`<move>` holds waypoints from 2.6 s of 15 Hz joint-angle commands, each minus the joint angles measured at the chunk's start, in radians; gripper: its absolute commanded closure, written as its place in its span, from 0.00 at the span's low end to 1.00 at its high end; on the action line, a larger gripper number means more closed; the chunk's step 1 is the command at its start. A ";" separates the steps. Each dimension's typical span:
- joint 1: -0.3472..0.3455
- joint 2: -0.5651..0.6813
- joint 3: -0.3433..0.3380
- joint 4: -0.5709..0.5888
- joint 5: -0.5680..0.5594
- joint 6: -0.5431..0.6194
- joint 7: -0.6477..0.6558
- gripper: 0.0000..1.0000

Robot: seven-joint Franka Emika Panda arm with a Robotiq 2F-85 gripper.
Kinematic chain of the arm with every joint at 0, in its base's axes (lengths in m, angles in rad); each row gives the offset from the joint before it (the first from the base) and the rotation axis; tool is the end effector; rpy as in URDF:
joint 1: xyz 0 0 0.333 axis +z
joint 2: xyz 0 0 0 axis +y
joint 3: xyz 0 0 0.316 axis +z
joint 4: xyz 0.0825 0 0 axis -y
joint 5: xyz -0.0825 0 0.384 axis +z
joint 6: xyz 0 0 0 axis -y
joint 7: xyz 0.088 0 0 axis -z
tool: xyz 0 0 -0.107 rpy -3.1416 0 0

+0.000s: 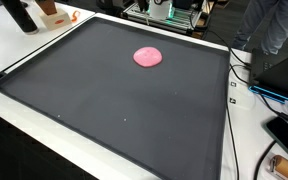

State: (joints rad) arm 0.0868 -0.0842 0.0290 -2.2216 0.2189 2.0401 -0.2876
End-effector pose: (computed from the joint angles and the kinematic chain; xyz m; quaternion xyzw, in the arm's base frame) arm 0.4970 0.0701 0.4043 -0.9837 -0.1458 0.0401 0.0975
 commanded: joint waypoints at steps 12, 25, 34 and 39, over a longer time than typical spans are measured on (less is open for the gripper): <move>-0.177 0.185 -0.108 0.042 0.322 -0.039 -0.488 0.97; -0.302 0.357 -0.116 0.094 0.442 -0.183 -0.723 0.97; -0.327 0.444 -0.108 0.128 0.466 -0.211 -0.733 0.97; -0.331 0.469 -0.103 0.141 0.466 -0.208 -0.724 0.97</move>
State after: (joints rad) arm -0.2259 0.3617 -0.0835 -2.0999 0.6599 1.8552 -0.9981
